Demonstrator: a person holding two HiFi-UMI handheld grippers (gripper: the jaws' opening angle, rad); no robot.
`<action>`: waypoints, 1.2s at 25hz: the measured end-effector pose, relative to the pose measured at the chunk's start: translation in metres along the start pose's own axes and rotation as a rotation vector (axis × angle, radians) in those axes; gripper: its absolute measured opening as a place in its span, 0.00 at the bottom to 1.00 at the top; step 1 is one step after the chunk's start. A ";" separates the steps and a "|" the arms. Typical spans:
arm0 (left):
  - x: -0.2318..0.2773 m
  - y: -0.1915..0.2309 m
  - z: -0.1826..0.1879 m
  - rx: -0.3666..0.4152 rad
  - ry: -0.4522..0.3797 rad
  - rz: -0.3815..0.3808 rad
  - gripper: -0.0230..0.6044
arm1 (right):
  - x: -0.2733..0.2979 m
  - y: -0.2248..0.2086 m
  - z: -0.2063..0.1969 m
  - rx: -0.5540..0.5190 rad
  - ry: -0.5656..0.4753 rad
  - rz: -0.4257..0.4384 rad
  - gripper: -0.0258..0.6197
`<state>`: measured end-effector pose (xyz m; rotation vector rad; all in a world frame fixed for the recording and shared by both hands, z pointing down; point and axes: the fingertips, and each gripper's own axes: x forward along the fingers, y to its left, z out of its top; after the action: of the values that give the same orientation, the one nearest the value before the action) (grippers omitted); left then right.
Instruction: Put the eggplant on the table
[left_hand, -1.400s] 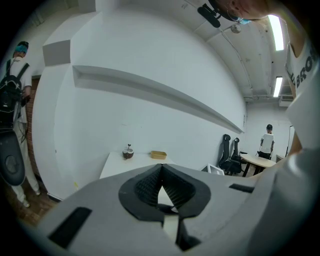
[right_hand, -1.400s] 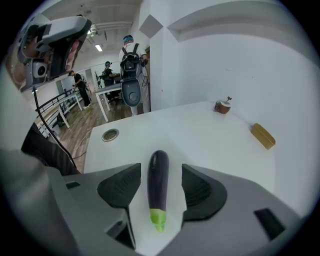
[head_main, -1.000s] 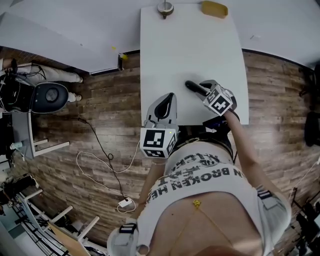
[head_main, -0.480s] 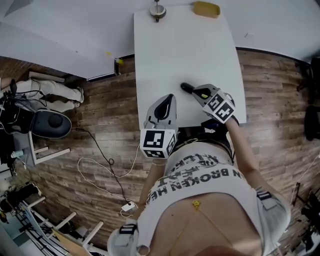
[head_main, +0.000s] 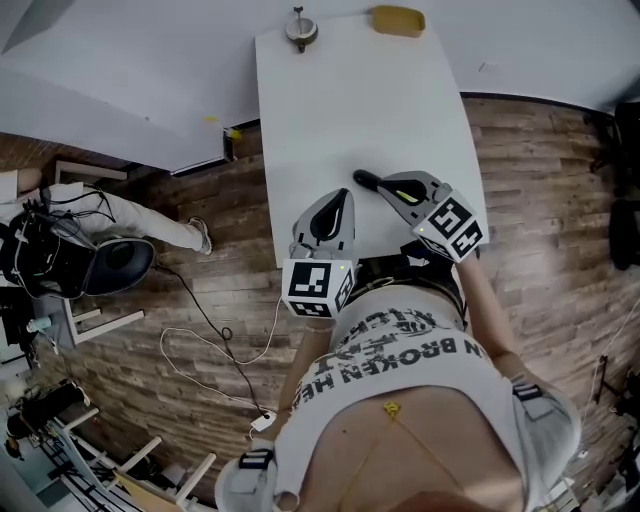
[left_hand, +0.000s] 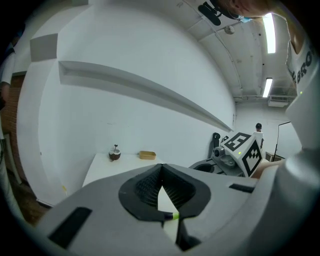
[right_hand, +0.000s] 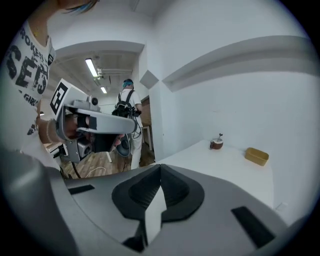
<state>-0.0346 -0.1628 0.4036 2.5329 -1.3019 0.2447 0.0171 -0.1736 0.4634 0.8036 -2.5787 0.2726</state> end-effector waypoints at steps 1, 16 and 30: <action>0.001 -0.001 0.000 0.002 -0.001 -0.002 0.03 | -0.003 0.000 0.004 0.004 -0.015 -0.002 0.05; 0.015 -0.025 0.027 0.026 -0.060 -0.046 0.03 | -0.042 0.006 0.067 0.010 -0.272 -0.019 0.05; 0.010 -0.024 0.070 0.064 -0.163 -0.049 0.03 | -0.074 0.008 0.129 -0.058 -0.479 -0.067 0.05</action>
<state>-0.0074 -0.1798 0.3360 2.6836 -1.3074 0.0719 0.0242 -0.1697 0.3147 1.0352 -2.9731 -0.0217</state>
